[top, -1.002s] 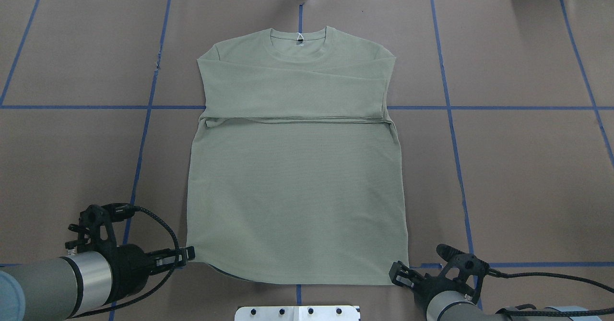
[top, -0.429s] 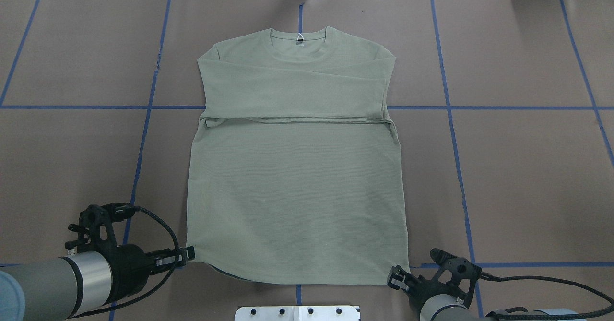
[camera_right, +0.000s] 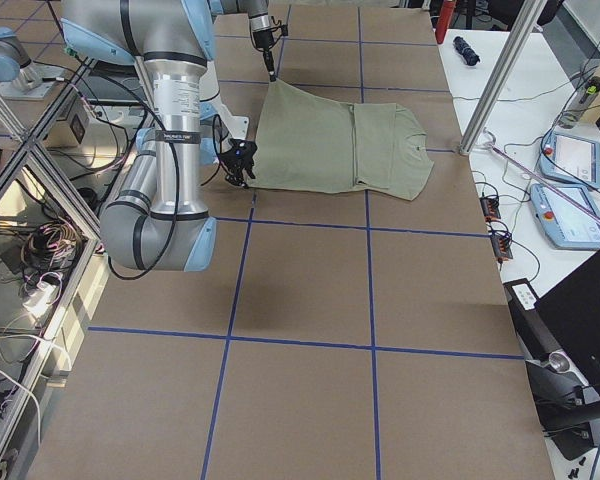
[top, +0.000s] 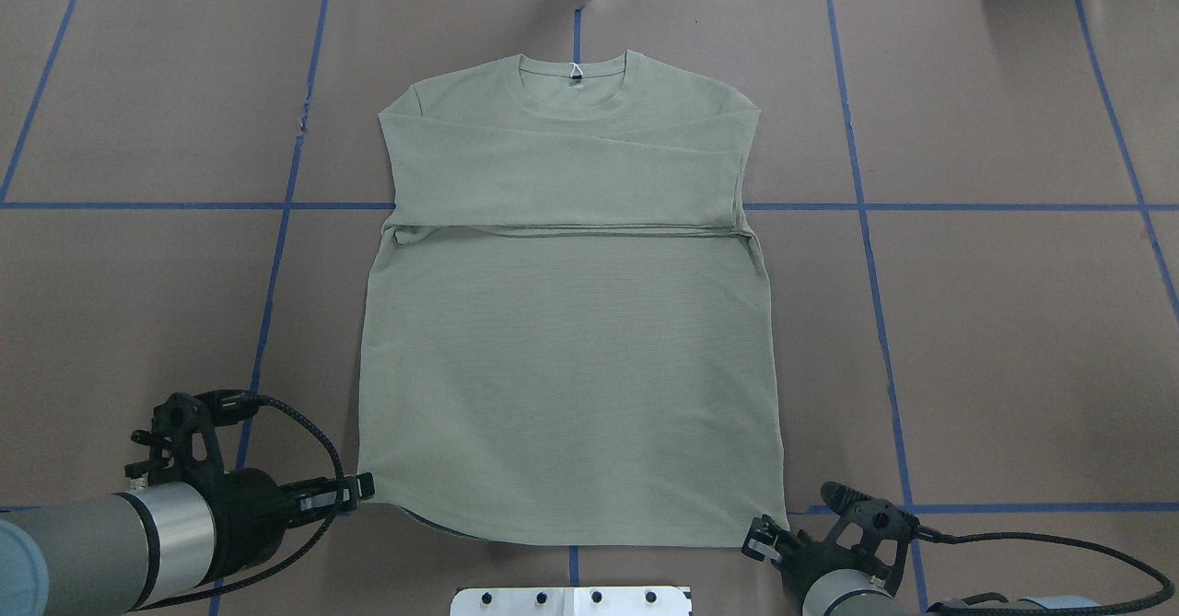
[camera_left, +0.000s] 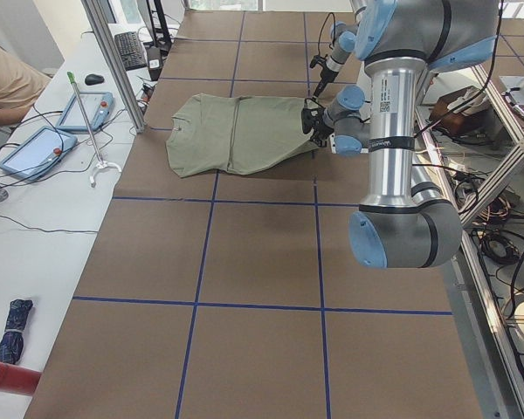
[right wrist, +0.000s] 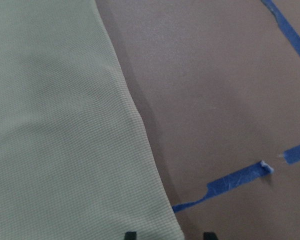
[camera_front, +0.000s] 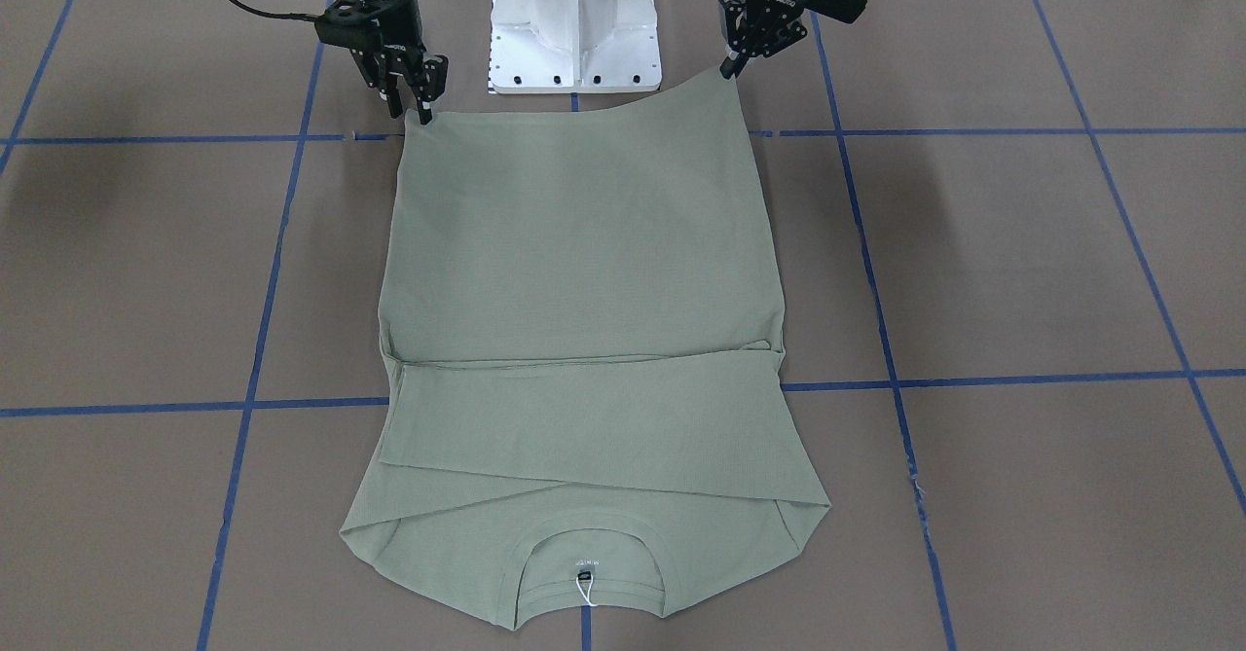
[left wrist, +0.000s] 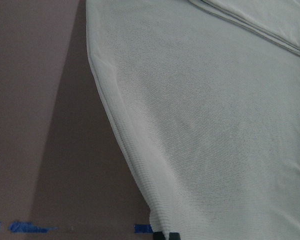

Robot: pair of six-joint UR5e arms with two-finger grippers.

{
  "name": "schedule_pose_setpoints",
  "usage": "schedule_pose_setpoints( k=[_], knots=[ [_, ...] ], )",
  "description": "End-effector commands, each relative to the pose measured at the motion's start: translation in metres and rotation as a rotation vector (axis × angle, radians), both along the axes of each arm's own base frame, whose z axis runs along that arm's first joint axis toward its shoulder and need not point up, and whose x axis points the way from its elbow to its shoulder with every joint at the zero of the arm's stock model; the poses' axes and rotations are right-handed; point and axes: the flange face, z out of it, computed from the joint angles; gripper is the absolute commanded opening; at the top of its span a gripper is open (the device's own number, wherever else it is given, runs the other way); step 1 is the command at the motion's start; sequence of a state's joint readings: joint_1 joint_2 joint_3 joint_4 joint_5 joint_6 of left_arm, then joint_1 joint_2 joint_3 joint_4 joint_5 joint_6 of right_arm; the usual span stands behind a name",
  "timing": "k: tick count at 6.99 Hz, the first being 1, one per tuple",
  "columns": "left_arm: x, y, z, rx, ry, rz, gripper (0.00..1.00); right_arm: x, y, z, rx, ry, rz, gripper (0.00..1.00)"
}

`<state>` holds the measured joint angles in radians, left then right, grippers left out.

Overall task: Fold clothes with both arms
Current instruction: 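Lower both grippers and pinch the two hem corners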

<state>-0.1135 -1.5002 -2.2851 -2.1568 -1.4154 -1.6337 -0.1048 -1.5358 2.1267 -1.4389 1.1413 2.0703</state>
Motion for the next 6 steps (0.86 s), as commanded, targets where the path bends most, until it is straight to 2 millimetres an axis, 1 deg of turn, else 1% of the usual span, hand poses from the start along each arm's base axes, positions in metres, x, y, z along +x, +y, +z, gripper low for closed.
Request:
schedule_pose_setpoints(
  k=[1,2,3,4,5,6],
  knots=[
    [0.000,0.000,0.001,-0.001,-0.004,0.000,0.00,-0.001,0.001,0.000,0.002,0.002,-0.005,0.00],
    [0.000,0.000,0.001,-0.001,-0.004,0.000,0.00,0.000,0.000,-0.001,0.002,-0.001,-0.004,0.00],
    [0.001,0.000,0.003,-0.001,-0.007,0.000,0.00,0.005,-0.009,-0.008,0.000,-0.010,-0.001,0.00],
    [0.002,0.000,0.005,-0.001,-0.013,0.002,0.00,0.018,-0.014,-0.027,0.016,-0.024,-0.036,0.00],
    [-0.002,0.001,0.009,0.000,-0.029,0.005,0.00,0.032,-0.024,-0.036,0.015,-0.031,-0.044,0.00],
    [-0.017,0.001,-0.003,-0.002,-0.032,0.005,0.00,0.061,-0.026,-0.065,0.008,-0.006,-0.072,0.00]
  ],
)
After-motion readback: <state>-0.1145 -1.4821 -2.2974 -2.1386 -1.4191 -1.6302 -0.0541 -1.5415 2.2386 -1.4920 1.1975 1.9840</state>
